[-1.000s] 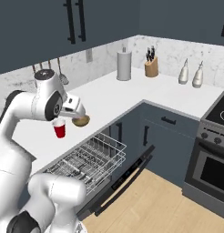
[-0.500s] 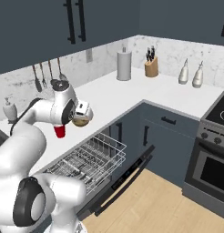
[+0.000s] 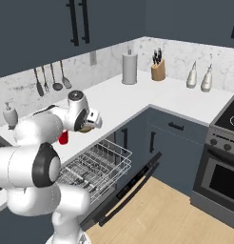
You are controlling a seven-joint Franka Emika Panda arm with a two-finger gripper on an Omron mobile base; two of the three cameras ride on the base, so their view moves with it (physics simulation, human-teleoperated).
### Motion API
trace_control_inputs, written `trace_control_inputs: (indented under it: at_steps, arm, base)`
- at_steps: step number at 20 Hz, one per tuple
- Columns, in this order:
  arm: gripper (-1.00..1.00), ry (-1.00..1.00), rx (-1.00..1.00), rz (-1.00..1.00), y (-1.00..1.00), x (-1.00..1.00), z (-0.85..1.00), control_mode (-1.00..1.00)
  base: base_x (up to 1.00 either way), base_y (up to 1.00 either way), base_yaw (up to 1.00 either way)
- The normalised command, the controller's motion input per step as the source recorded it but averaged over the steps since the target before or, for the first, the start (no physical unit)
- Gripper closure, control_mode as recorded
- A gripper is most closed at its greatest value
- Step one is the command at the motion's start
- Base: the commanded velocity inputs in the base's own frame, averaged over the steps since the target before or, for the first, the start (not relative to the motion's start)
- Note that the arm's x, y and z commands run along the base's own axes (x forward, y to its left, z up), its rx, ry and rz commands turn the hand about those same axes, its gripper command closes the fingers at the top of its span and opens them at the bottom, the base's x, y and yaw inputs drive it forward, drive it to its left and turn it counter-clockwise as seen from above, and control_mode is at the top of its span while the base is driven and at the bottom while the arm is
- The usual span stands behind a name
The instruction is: Pick up the cup and bowl from the counter, place them in the dishwasher, and close the dishwasher door.
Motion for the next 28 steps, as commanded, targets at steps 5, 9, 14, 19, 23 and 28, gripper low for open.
trace_control_inputs:
  at_steps: [5,9,14,19,23,28]
  arm:
    - [-1.00,0.11,0.03,0.00,0.01,0.72,-0.30,-1.00]
    - [-1.00,0.09,0.00,0.00,0.05,0.66,-0.33,-1.00]
    - [-1.00,0.05,0.00,0.00,0.21,0.48,-0.39,-1.00]
    - [-1.00,0.05,0.00,0.00,0.21,0.44,-0.37,-1.00]
    - [-1.00,0.05,0.00,0.00,0.15,0.40,-0.35,-1.00]
    - [-1.00,0.03,0.00,0.00,0.08,0.35,-0.38,-1.00]
  base:
    - [0.00,0.00,0.00]
    - [0.00,0.00,0.00]
    - [0.00,0.00,0.00]
    - [0.00,0.00,0.00]
    - [0.00,0.00,0.00]
    - [0.00,0.00,0.00]
